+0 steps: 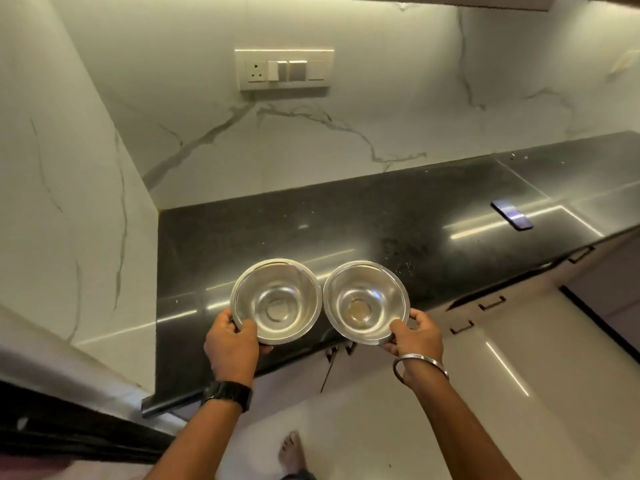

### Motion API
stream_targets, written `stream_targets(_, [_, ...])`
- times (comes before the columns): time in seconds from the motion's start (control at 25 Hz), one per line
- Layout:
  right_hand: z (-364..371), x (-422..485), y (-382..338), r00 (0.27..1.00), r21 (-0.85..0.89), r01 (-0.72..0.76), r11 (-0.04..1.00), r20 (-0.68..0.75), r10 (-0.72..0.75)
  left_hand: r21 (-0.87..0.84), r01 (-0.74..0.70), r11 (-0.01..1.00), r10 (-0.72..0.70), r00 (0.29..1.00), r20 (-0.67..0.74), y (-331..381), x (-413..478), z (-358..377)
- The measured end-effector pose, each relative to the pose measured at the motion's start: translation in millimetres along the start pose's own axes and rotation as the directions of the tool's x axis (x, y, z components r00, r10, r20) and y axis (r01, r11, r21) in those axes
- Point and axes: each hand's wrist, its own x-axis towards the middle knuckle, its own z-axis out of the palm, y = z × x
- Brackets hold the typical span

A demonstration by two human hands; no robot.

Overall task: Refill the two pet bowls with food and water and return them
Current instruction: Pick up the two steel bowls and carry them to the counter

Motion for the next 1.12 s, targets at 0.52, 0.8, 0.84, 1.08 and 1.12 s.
stream_targets(0.52, [127, 123, -33, 0.992, -0.117, -0.068, 0.991, 0.102, 0.080, 0.044, 0.135, 0.990, -0.126, 0.978, -0.167, -10, 118, 55])
stream_targets(0.8, [145, 160, -34, 0.985, -0.178, -0.083, 0.980, 0.133, 0.108, 0.046, 0.199, 0.979, -0.183, 0.957, -0.226, -18, 130, 81])
stream_targets(0.84, [145, 165, -33, 0.984, -0.186, -0.082, 0.979, 0.140, 0.109, 0.059, 0.204, 0.977, -0.185, 0.954, -0.235, -19, 131, 84])
stream_targets(1.08, [144, 177, -28, 0.972, -0.196, -0.099, 0.976, 0.193, 0.137, 0.075, 0.257, 0.963, -0.230, 0.938, -0.261, -27, 127, 89])
stream_targets(1.12, [143, 178, -27, 0.970, -0.201, -0.102, 0.974, 0.197, 0.143, 0.079, 0.267, 0.961, -0.239, 0.937, -0.257, -27, 125, 88])
